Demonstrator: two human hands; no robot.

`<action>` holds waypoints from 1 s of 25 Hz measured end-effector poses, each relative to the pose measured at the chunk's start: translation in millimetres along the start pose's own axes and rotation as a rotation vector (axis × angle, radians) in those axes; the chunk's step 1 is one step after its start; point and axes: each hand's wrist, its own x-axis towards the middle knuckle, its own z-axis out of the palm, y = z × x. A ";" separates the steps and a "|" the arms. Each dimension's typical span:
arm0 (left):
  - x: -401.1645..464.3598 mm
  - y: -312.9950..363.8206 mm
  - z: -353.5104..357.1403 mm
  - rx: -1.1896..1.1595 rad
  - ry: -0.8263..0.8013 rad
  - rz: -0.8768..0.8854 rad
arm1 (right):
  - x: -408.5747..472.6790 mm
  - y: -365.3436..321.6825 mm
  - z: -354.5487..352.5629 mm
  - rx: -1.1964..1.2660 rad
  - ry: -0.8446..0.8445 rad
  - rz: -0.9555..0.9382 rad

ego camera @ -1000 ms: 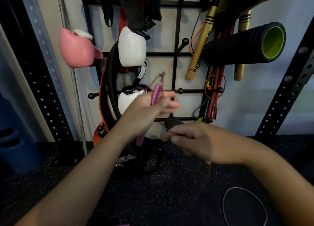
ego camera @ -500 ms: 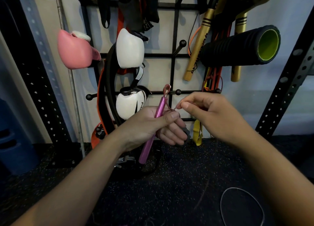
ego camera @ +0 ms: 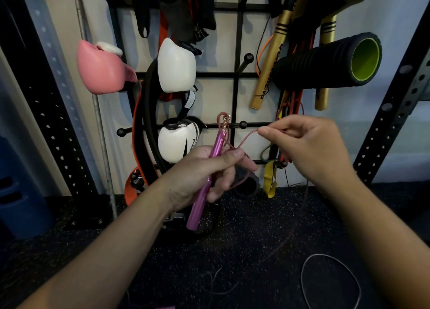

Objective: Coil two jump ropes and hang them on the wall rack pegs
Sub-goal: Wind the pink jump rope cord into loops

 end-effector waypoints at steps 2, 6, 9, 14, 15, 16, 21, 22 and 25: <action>-2.3 4.2 1.5 -0.197 -0.090 0.021 | 0.1 9.1 0.9 0.060 0.117 0.090; -1.5 19.4 8.4 -0.744 -0.170 0.167 | -14.0 27.6 21.3 -0.007 -0.234 0.206; 8.2 22.0 13.0 -0.672 0.131 0.326 | -29.9 17.2 36.0 -0.001 -0.702 0.215; 4.3 11.1 3.3 0.344 0.340 0.209 | -20.4 -26.8 12.1 -0.085 -0.804 0.055; 2.5 10.4 3.1 0.422 0.309 0.141 | -16.9 -32.2 7.4 -0.142 -0.703 0.006; 1.0 10.4 5.2 0.466 0.268 0.093 | -13.5 -34.7 4.3 -0.167 -0.577 -0.025; 1.8 7.5 7.7 0.287 0.138 0.054 | -10.8 -28.0 11.1 -0.062 -0.236 -0.025; 1.4 7.7 4.4 0.232 0.119 0.042 | -11.7 -25.4 13.1 -0.038 -0.271 -0.028; -1.1 7.7 -3.4 0.193 0.078 0.027 | -6.4 -17.5 9.8 0.027 -0.387 0.002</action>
